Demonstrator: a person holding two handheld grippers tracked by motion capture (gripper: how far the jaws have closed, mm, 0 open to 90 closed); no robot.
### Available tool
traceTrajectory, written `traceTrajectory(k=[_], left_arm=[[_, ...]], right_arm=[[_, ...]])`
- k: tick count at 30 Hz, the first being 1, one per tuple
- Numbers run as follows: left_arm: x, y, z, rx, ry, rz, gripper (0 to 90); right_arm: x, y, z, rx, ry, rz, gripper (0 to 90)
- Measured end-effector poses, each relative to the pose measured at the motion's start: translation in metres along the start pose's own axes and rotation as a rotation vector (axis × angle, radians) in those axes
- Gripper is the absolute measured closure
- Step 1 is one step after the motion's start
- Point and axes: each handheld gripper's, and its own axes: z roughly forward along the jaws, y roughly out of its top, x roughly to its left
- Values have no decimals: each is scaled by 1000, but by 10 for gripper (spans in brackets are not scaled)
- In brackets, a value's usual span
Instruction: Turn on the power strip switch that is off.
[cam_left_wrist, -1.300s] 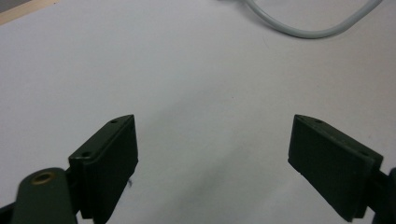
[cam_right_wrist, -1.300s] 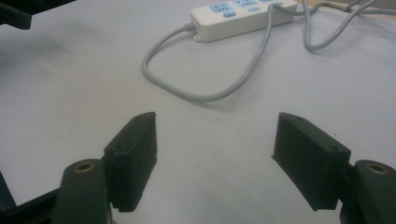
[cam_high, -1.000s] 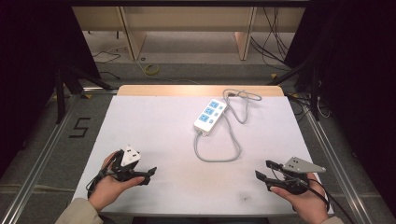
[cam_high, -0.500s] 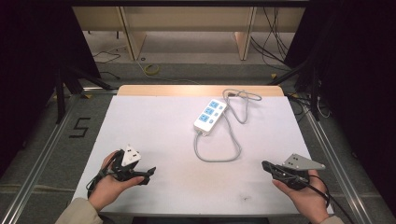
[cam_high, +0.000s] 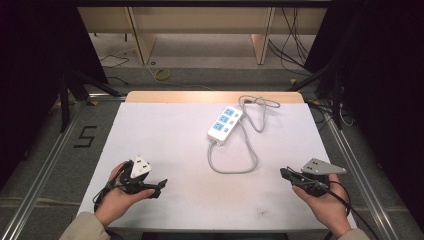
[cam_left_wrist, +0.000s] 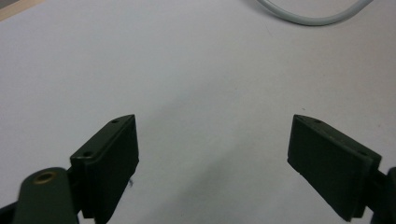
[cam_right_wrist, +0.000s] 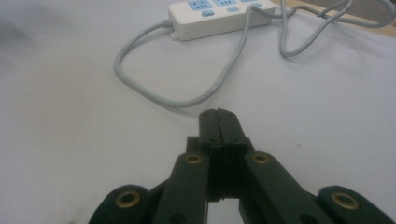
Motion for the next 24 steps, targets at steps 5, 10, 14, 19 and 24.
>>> traceTrajectory(k=[5,10,14,19,24], left_arm=[[0,0,0,-1,0,3,163],[0,0,0,-1,2,0,163],[0,1,0,-3,4,0,163],[0,1,0,-4,4,-1,163],[1,1,0,-9,7,-1,163]], right_arm=[[-2,3,3,11,3,9,900],[-3,7,7,14,8,7,900],[-2,10,11,22,12,4,900],[-2,13,15,38,28,-8,900],[-2,18,21,47,31,-15,900]])
